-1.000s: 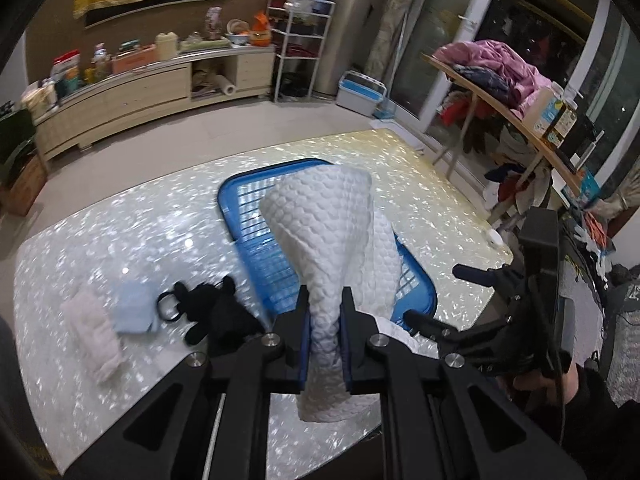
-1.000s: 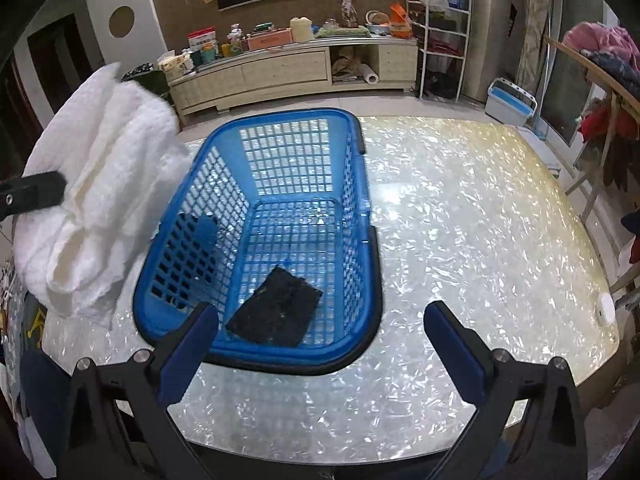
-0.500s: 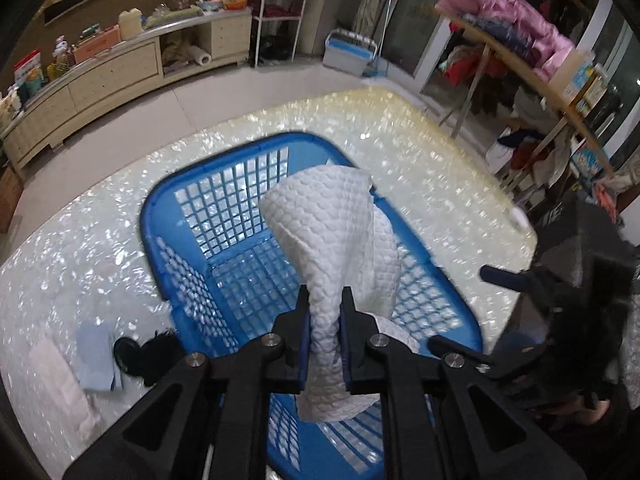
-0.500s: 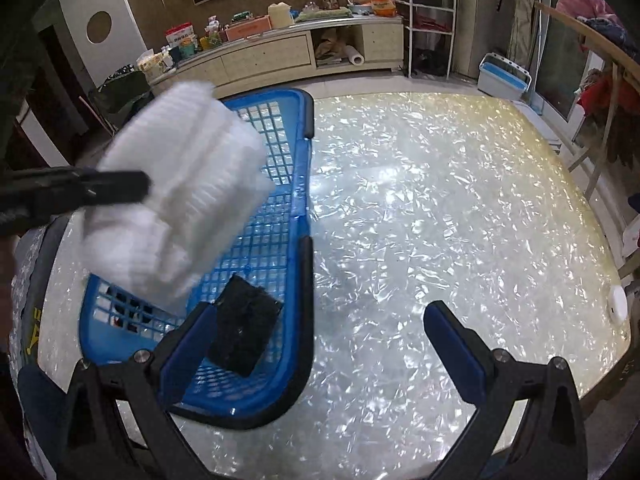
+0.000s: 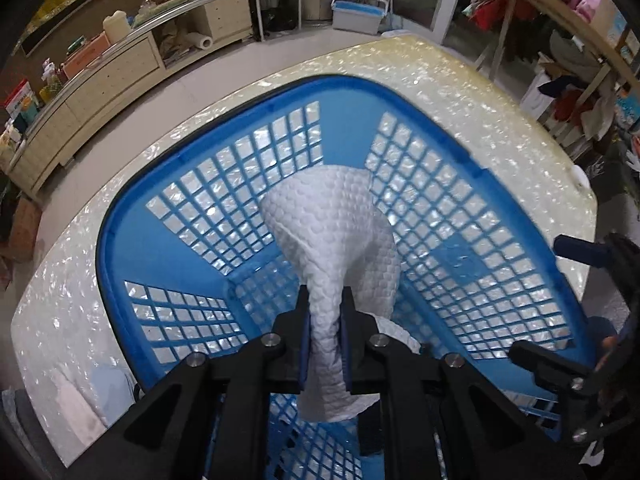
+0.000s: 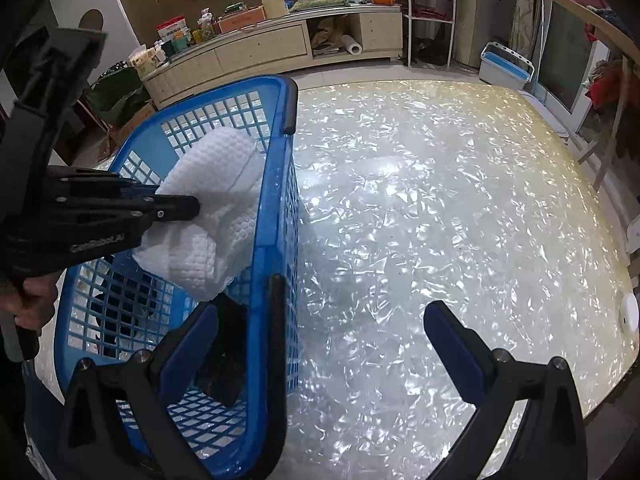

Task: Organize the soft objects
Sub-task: 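Lift the white knit cloth with the left gripper and drop it into the basket, then move the right gripper to the white sponge pad and grasp it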

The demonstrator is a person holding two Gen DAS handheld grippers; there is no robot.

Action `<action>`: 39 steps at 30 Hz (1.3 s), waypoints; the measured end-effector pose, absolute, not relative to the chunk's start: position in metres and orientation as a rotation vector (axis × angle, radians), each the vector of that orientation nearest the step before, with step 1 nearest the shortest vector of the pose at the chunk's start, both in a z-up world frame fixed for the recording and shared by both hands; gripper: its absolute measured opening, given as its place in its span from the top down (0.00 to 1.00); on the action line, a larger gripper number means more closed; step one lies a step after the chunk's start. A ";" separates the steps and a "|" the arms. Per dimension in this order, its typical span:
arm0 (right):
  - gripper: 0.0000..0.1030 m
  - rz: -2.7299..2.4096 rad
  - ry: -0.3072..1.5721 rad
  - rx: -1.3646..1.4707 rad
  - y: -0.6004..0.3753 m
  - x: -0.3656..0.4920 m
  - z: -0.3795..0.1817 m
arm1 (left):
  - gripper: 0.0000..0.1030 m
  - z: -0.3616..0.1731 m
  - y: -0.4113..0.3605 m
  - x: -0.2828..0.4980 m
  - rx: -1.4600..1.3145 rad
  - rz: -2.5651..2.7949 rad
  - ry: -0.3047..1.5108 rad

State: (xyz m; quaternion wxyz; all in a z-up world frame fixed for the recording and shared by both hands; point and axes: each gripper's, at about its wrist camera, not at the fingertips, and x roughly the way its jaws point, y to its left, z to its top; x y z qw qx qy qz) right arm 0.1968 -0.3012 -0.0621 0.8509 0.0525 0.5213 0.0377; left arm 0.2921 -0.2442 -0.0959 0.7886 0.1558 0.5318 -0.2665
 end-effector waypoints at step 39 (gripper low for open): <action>0.00 0.220 0.950 0.063 -0.214 0.139 0.018 | 0.00 0.018 -0.116 0.158 0.207 -0.419 0.889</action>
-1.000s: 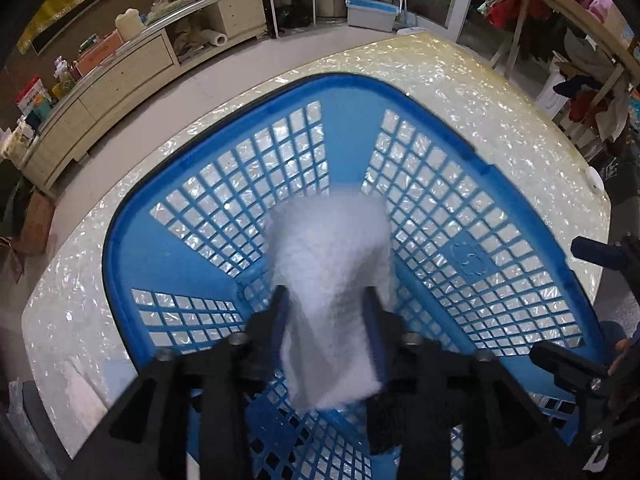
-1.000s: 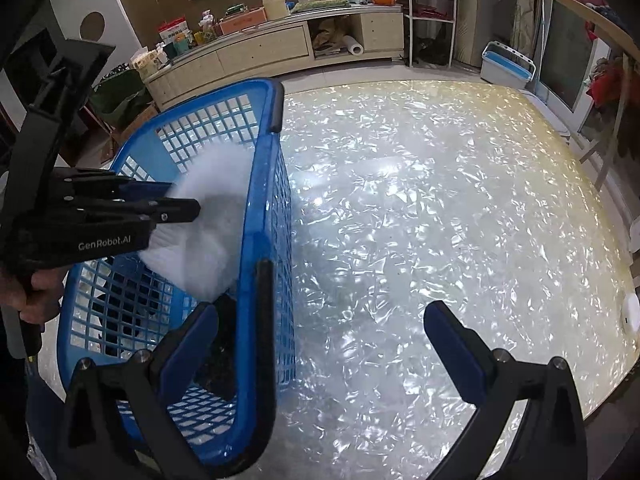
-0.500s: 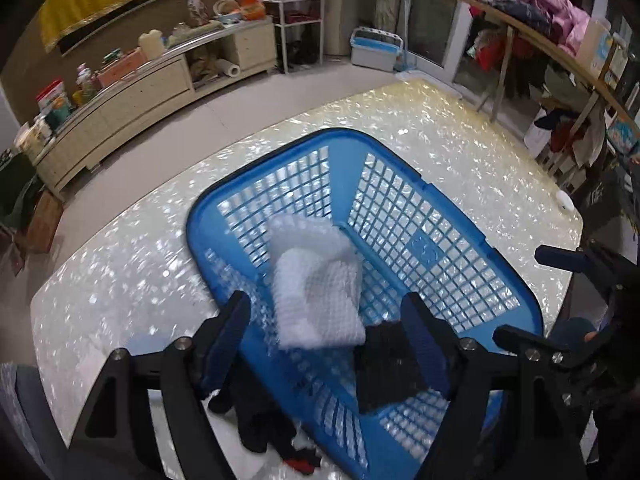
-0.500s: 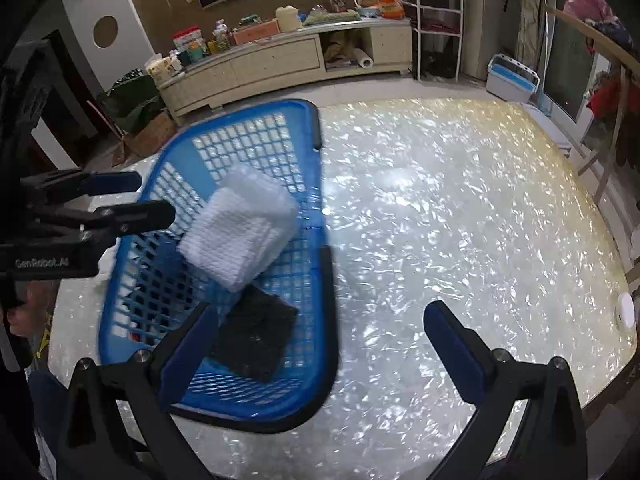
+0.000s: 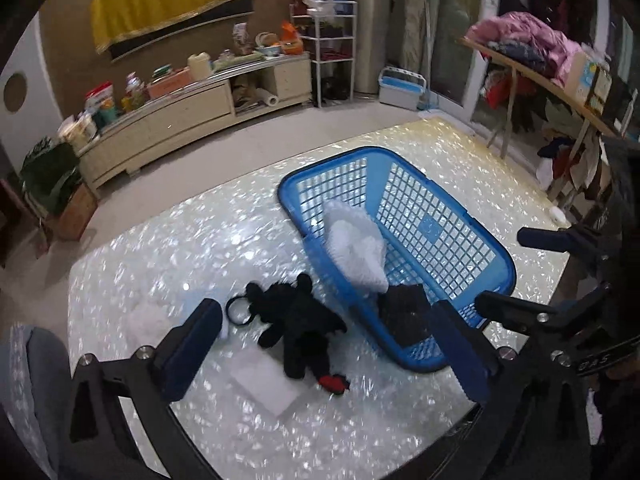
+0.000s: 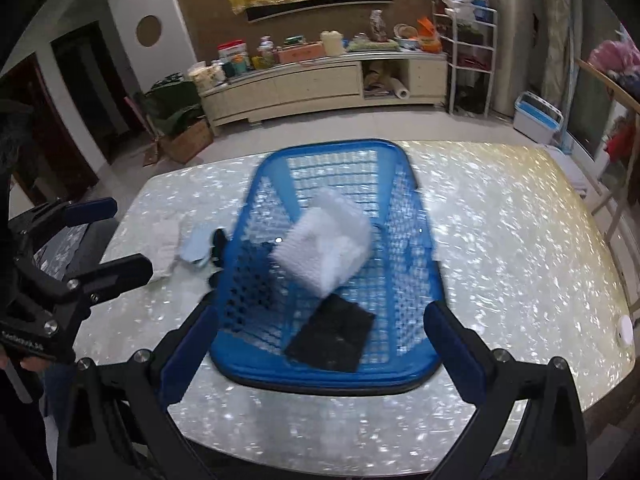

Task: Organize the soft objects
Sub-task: 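Move the right gripper to the white sponge pad and grasp it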

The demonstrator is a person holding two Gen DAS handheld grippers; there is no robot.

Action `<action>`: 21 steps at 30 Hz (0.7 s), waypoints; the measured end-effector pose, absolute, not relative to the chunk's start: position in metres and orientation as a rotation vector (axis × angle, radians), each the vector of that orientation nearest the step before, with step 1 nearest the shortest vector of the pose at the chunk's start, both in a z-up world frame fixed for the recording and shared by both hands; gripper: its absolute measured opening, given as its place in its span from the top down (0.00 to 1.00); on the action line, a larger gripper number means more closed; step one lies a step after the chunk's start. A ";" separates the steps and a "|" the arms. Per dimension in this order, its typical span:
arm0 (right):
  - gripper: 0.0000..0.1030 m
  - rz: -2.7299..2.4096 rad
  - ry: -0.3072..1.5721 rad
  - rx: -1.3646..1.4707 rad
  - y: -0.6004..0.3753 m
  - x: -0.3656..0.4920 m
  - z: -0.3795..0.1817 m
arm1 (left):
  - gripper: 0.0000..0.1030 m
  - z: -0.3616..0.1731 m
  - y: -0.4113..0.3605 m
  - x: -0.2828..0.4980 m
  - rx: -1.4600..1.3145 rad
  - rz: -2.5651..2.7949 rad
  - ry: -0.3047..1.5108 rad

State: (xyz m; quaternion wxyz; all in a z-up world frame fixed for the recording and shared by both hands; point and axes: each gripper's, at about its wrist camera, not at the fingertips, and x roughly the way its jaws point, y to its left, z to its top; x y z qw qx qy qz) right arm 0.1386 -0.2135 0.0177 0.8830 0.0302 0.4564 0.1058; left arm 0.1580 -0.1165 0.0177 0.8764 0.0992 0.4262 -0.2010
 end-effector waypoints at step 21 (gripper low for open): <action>0.00 0.406 0.979 -0.129 -0.082 0.154 0.002 | 0.00 -0.002 0.030 0.104 0.102 -0.226 0.908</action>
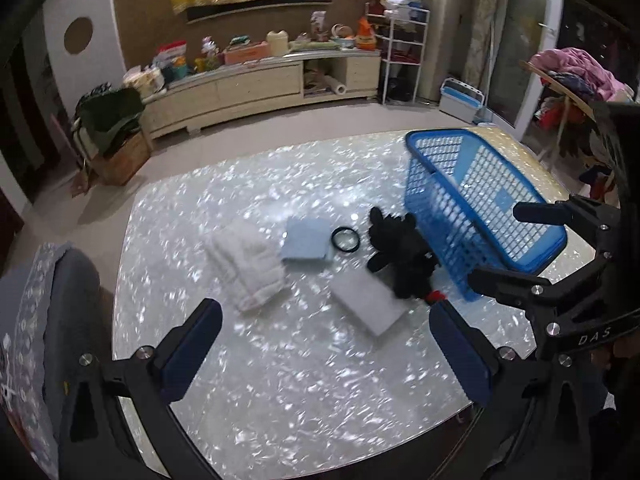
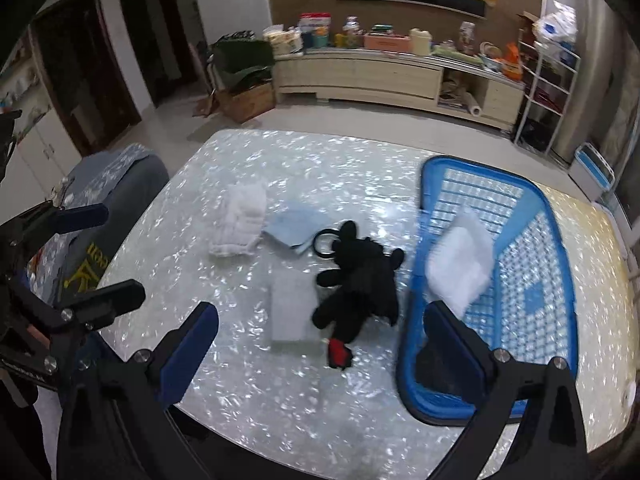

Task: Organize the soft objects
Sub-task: 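Move the right gripper to the white sponge pad and grasp it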

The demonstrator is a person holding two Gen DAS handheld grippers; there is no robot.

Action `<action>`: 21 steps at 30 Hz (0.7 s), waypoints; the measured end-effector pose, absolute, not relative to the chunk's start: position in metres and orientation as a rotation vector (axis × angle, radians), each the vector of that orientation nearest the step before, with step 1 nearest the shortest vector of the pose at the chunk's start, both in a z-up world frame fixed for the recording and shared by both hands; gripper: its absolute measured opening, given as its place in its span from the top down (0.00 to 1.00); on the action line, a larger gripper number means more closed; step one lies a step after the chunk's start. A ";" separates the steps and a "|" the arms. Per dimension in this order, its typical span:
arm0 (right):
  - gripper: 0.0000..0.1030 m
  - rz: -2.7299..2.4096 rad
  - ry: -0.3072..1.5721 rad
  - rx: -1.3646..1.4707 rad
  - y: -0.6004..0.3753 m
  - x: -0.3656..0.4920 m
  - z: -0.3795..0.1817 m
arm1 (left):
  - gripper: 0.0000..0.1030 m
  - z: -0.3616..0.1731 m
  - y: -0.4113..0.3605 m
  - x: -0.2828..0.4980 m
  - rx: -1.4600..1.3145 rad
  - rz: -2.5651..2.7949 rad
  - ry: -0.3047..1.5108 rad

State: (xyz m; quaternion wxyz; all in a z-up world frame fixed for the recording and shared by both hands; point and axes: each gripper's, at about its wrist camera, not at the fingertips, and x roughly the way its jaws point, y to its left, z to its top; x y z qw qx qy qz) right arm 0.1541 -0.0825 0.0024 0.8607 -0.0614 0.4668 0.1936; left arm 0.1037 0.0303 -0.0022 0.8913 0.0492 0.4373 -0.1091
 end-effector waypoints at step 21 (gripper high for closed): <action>0.07 0.585 1.196 -0.213 0.016 0.199 -0.101 | 0.00 -0.104 0.122 0.126 -0.045 -0.112 1.101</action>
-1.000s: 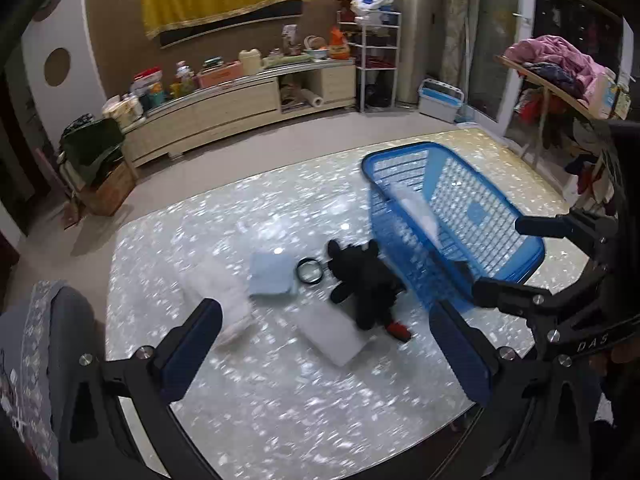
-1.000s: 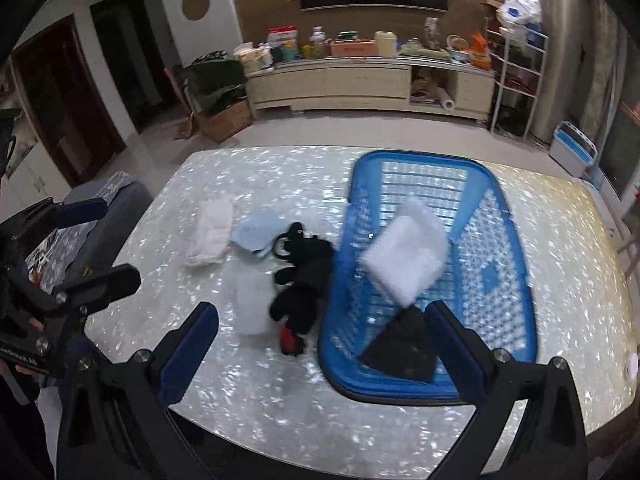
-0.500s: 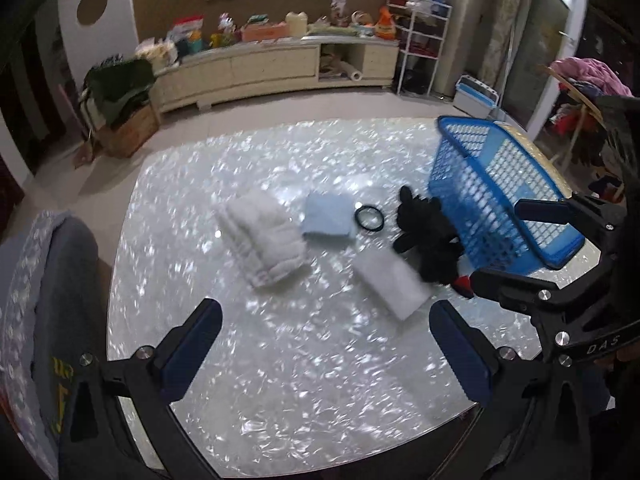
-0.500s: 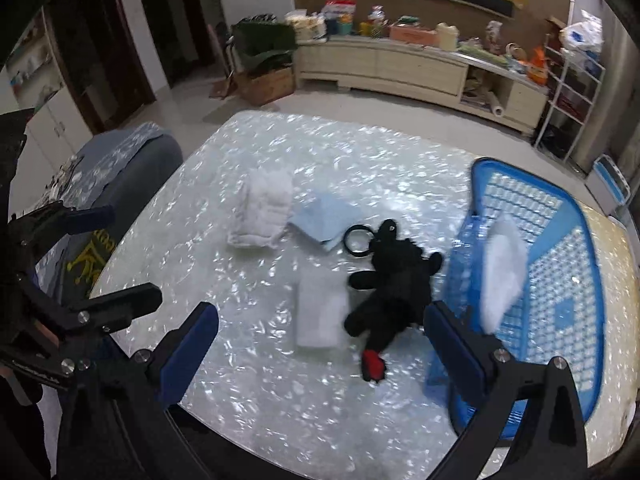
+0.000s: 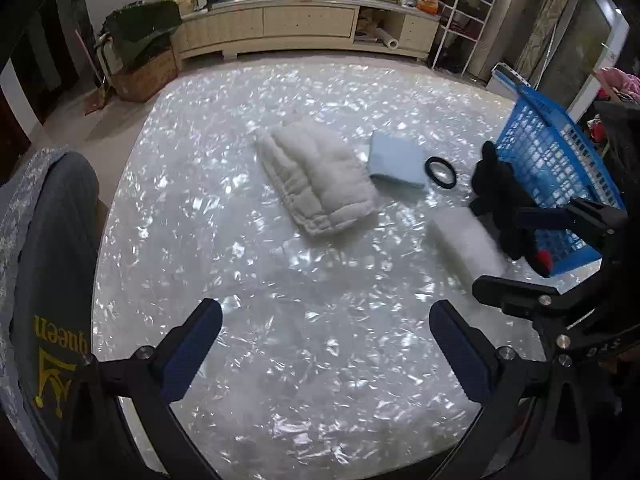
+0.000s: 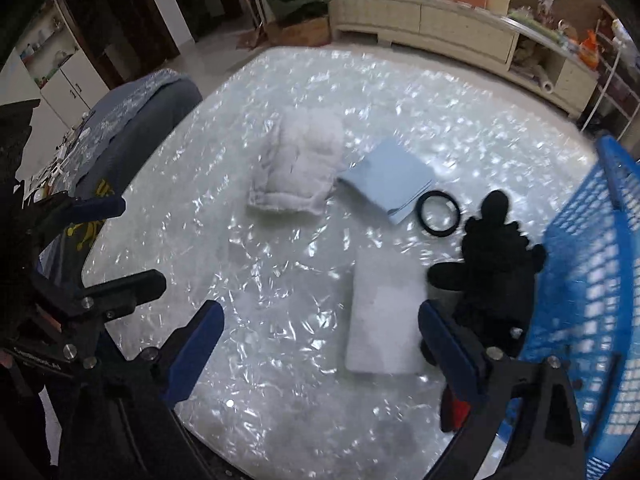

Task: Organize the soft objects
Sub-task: 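Move the right gripper to the white sponge pad and grasp it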

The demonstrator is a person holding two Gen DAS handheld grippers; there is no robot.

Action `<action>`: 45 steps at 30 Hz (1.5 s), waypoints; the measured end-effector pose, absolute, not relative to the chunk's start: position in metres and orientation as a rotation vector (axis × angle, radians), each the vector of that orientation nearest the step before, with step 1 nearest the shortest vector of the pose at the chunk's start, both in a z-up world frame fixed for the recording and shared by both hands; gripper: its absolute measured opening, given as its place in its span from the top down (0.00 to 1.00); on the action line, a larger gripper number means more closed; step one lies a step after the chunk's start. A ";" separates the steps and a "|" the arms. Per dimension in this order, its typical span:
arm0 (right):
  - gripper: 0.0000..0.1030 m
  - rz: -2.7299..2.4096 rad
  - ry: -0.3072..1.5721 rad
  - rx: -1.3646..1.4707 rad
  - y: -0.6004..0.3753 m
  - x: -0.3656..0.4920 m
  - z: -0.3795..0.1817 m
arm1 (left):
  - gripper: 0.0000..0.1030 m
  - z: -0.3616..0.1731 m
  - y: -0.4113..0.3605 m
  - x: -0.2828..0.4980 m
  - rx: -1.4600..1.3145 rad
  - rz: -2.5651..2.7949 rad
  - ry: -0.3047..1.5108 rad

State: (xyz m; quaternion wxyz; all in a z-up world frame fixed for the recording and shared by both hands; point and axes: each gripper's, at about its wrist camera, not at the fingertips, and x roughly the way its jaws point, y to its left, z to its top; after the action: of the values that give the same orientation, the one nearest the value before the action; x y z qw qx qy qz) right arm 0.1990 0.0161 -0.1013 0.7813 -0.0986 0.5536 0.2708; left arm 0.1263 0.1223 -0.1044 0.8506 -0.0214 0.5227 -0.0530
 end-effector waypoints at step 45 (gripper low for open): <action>0.54 0.452 1.299 -0.282 0.013 0.203 -0.156 | 0.00 -0.141 0.115 0.150 -0.031 -0.138 1.102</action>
State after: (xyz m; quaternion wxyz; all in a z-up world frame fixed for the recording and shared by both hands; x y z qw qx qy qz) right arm 0.2028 0.0129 -0.1563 0.7635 -0.1296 0.5975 0.2078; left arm 0.1499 0.1147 -0.1411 0.8496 -0.0147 0.5231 -0.0655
